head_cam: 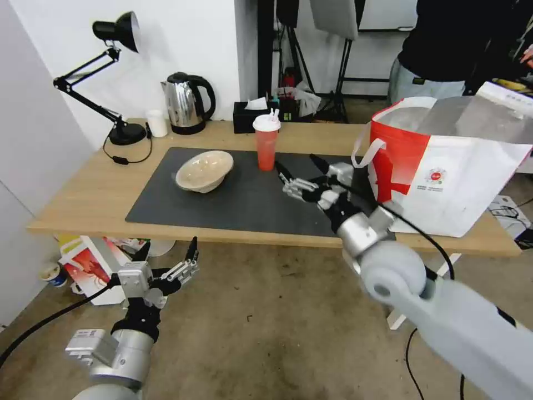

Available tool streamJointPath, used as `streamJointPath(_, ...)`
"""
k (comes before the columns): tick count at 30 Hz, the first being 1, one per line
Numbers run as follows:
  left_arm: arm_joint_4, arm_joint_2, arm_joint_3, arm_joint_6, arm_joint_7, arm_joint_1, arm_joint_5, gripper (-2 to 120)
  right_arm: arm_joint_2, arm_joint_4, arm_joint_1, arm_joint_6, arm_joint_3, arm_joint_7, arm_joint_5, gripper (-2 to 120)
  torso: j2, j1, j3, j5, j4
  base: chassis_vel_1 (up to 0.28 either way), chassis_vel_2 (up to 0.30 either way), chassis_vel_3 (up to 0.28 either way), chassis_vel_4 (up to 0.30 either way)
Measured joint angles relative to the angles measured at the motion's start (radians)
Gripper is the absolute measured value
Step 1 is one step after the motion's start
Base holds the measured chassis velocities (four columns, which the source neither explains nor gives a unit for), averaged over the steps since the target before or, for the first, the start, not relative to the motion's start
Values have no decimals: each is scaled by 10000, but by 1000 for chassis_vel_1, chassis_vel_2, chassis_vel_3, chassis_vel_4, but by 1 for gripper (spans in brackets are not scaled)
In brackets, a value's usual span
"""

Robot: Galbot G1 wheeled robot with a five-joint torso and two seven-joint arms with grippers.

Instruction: Pick up the trash from the table and place it into the takeout bag.

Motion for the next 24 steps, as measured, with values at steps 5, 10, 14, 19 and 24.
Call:
streamJointPath(5, 57, -11, 0, 9, 2, -49, -4, 100, 445, -802, 1022, -441, -512, 319, 313, 100, 0, 1, 0, -4, 4, 0, 0, 0, 0)
streamJointPath(10, 153, 17, 15, 21, 2, -102, -14, 100, 867, -1505, 1766, -737, -874, 400, 499, 100, 0, 1, -1, -4, 3, 0, 0, 0, 0)
streamJointPath(14, 230, 47, 32, 24, 2, -139, -25, 100, 1081, -1972, 2181, -970, -1096, 513, 587, 100, 0, 1, -1, -4, 1, 0, 0, 0, 0)
streamJointPath(19, 237, 68, 29, 27, 0, -154, -45, 100, 1326, -2559, 2735, -1286, -1478, 685, 607, 100, 2, 1, -1, -3, 2, 0, 0, 0, 0)
streamJointPath(24, 279, 58, 66, 34, -1, -191, -50, 100, 1485, -3166, 3198, -1710, -1665, 830, 693, 100, 1, 1, -1, -3, 2, 0, 0, 0, 0)
